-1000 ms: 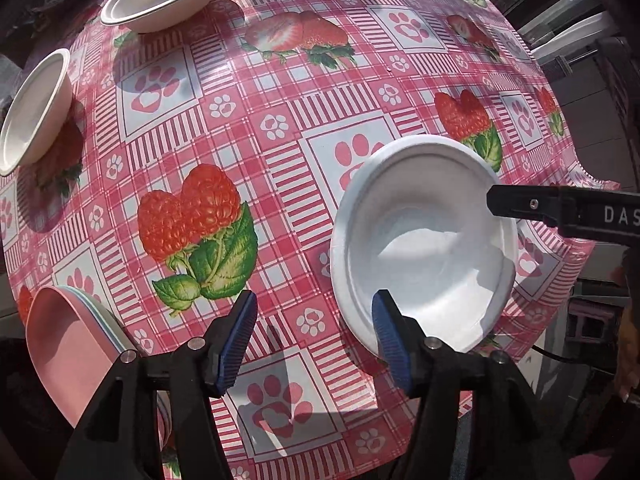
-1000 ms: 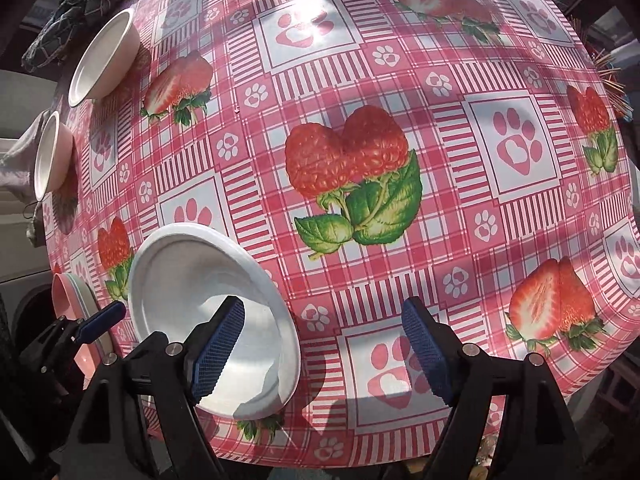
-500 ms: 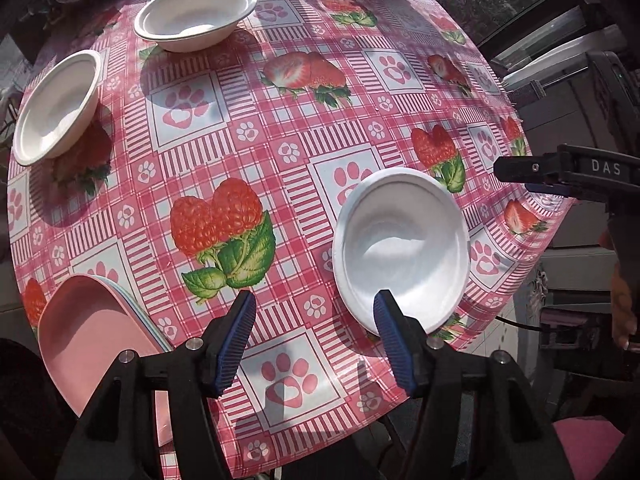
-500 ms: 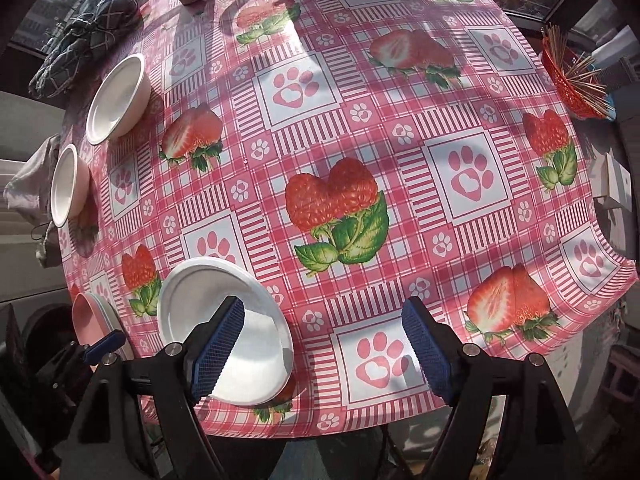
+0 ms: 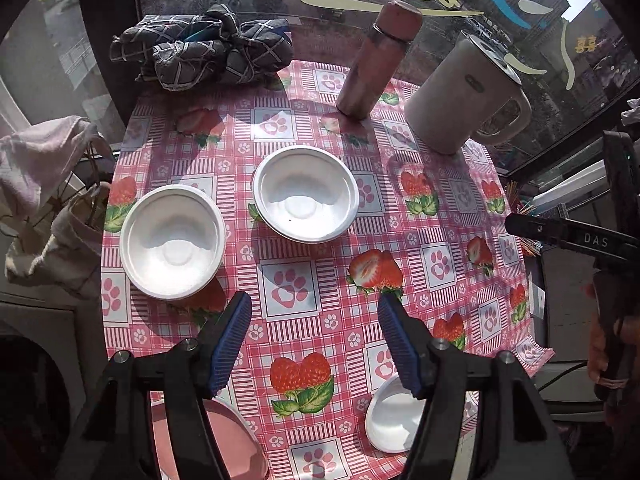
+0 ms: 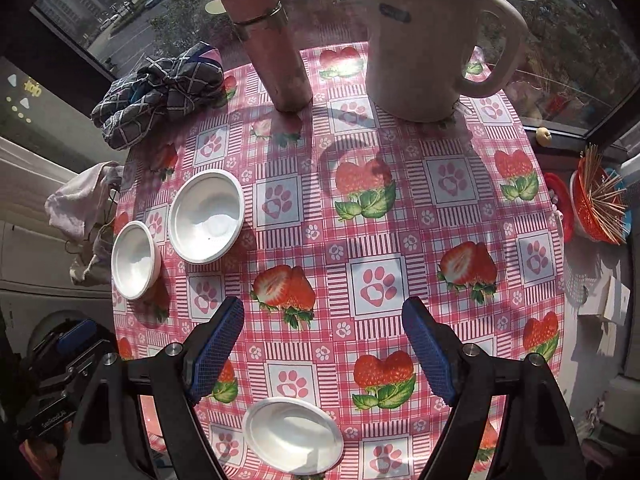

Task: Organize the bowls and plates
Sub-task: 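Move both grippers to the rim of a second white bowl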

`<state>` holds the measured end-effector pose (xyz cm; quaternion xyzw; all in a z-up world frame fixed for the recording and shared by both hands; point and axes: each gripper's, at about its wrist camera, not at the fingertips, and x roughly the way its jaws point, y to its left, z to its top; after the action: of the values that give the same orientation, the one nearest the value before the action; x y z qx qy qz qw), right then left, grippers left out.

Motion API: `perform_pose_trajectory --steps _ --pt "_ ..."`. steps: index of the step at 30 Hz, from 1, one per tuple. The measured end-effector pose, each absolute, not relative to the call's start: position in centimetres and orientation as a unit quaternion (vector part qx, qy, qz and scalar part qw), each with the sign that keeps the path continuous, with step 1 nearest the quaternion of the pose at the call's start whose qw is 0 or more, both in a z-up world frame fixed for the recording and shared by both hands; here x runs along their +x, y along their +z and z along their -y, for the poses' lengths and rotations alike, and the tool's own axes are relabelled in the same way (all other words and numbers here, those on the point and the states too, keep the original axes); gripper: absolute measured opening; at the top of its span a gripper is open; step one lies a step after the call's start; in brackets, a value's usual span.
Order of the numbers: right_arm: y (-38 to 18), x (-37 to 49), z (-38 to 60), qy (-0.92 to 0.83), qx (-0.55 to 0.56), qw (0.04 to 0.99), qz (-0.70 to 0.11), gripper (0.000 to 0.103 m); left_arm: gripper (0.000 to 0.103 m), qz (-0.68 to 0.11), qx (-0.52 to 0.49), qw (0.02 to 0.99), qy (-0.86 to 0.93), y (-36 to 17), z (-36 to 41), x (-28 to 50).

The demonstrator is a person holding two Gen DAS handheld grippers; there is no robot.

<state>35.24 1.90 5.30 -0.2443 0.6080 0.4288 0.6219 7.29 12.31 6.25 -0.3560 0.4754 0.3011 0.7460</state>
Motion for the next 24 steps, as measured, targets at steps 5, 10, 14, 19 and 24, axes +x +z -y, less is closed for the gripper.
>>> perform_pose_trajectory --steps 5,10,14,19,24 --pt "1.6 34.0 -7.2 0.443 -0.258 0.603 -0.612 0.082 0.070 -0.484 -0.345 0.729 0.340 3.4 -16.8 9.4" --pt "-3.1 32.2 -10.3 0.436 -0.284 0.598 -0.609 0.082 0.070 -0.511 -0.321 0.713 0.356 -0.9 -19.8 12.0" --pt "-6.5 31.5 -11.5 0.431 -0.282 0.588 -0.624 0.082 0.070 -0.533 -0.294 0.709 0.357 -3.9 -21.7 13.9" --pt "-9.6 30.7 -12.9 0.425 -0.276 0.579 -0.638 0.082 0.070 -0.550 -0.288 0.695 0.363 -6.7 -24.2 15.6" --pt "-11.5 30.3 -14.1 0.426 -0.280 0.573 -0.642 0.082 0.070 -0.581 -0.272 0.682 0.351 -8.8 -25.5 17.1"
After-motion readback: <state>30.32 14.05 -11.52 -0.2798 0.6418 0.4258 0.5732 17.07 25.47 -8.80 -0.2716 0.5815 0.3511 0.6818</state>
